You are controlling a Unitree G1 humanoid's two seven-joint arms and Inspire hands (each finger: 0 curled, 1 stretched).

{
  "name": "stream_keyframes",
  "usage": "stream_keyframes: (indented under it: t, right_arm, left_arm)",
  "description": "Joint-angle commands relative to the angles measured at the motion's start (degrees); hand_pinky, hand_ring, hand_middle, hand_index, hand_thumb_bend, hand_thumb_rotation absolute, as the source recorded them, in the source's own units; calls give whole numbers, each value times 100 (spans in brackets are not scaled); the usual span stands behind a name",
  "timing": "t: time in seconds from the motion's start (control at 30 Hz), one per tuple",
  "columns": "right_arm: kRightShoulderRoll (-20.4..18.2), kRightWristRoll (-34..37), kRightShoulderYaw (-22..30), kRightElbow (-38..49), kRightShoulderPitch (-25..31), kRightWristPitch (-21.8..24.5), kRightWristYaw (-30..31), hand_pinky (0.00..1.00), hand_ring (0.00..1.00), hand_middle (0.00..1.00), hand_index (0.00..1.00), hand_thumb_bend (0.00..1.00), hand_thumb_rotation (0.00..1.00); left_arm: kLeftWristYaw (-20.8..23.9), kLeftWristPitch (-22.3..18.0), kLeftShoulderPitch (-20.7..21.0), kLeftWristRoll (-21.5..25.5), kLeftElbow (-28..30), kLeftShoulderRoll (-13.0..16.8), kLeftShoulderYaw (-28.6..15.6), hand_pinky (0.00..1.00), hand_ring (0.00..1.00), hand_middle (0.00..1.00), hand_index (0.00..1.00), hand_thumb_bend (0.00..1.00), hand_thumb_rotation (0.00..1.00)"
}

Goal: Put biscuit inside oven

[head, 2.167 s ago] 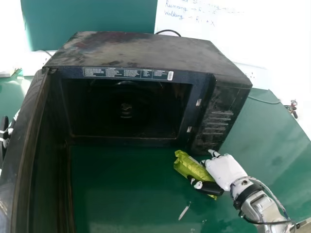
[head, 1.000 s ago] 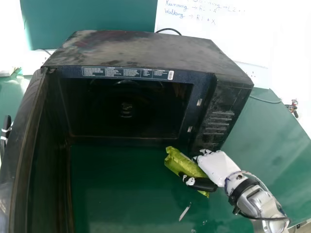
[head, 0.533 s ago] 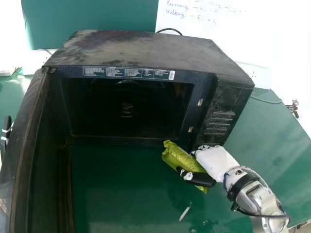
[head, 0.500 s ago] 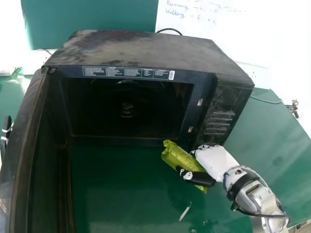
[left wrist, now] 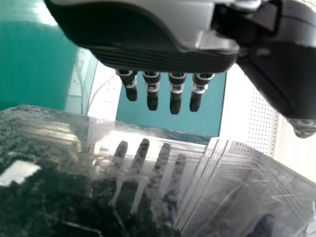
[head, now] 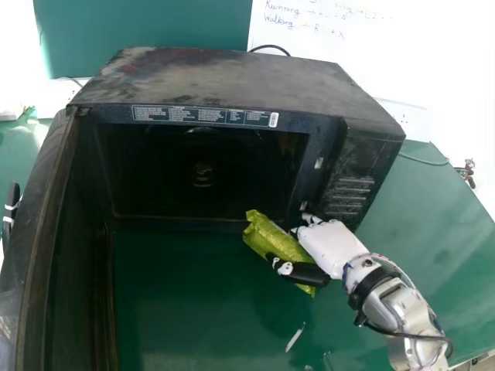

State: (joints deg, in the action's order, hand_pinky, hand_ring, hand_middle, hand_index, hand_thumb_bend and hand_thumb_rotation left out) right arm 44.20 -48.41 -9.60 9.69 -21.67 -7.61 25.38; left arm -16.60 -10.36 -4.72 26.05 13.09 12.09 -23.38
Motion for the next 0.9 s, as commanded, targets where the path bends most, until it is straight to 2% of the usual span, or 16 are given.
stream_keyframes:
  t: [0.0,0.2,0.37,0.57,0.77,0.87]
  right_arm:
    - [-99,-9,-64,44,-128,27,-12,16,25,42,49,53,0]
    - [-241,33,-153,-28,-313,26,44,16,25,41,49,53,0]
    - [-419,26,-205,23,-356,190,85,17,26,44,48,53,0]
    - [-501,-104,-315,45,-453,214,136,17,26,40,50,53,0]
    - [-596,-218,-431,-81,-663,198,143,18,28,41,50,53,0]
    - [-613,-289,-516,-211,-808,98,72,17,25,40,49,53,0]
  left_arm:
    - [-44,-64,-6,5,-45,-3,23,100,100,100,100,98,98]
    - [-21,-57,-3,-24,-30,-20,25,100,100,100,100,98,98]
    - [-47,-55,3,6,-30,-25,23,100,100,100,100,98,98]
    - [-60,-55,2,-1,-36,-28,15,100,100,100,100,98,97]
    - [-69,-70,-8,-15,-20,-32,25,100,100,100,100,99,97]
    - [-41,-55,-16,-34,11,-43,34,100,100,100,100,98,98]
